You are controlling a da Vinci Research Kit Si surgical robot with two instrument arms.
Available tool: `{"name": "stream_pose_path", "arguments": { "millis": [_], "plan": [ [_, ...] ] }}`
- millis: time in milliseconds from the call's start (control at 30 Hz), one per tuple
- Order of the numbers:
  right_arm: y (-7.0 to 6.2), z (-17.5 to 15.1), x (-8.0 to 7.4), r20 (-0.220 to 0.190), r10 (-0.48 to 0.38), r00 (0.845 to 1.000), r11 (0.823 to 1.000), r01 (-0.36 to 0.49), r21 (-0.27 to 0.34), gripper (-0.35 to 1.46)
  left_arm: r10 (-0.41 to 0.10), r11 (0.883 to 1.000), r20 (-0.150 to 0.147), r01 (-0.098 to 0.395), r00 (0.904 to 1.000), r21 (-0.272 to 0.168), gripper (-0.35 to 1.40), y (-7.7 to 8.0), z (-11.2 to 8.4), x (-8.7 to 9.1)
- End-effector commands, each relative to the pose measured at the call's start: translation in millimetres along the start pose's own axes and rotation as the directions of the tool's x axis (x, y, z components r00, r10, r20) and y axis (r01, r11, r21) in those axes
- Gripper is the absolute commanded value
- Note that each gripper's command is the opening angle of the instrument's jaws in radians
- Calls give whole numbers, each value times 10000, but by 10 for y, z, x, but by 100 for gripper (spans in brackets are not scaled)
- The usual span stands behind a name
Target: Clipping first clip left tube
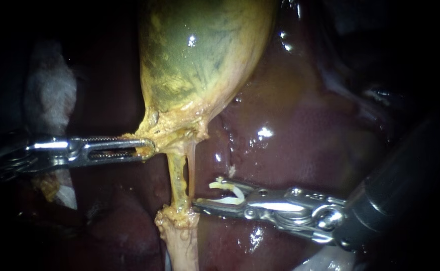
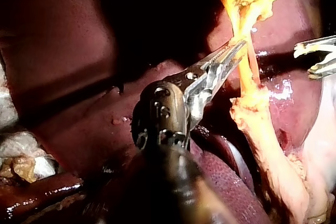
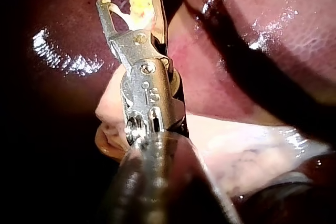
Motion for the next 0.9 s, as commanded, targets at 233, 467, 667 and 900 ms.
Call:
{"name": "stream_pose_path", "arguments": {
  "millis": [233,467,667,900],
  "plan": [
    [-4,34,-9,150,227,9996,9995,-230,209,52,-12,10000,3,12,10000,3,-35,2,-1,1],
    [5,58,-16,83,154,9998,9998,-155,117,52,-25,10000,3,25,10000,3,-35,4,-1,2],
    [24,65,-20,58,96,9999,9999,-96,82,52,-36,10000,3,36,10000,4,-35,6,-2,2],
    [43,71,-21,44,48,10000,10000,-49,61,53,-46,10000,1,46,10000,6,-35,9,-2,3]
  ]
}}
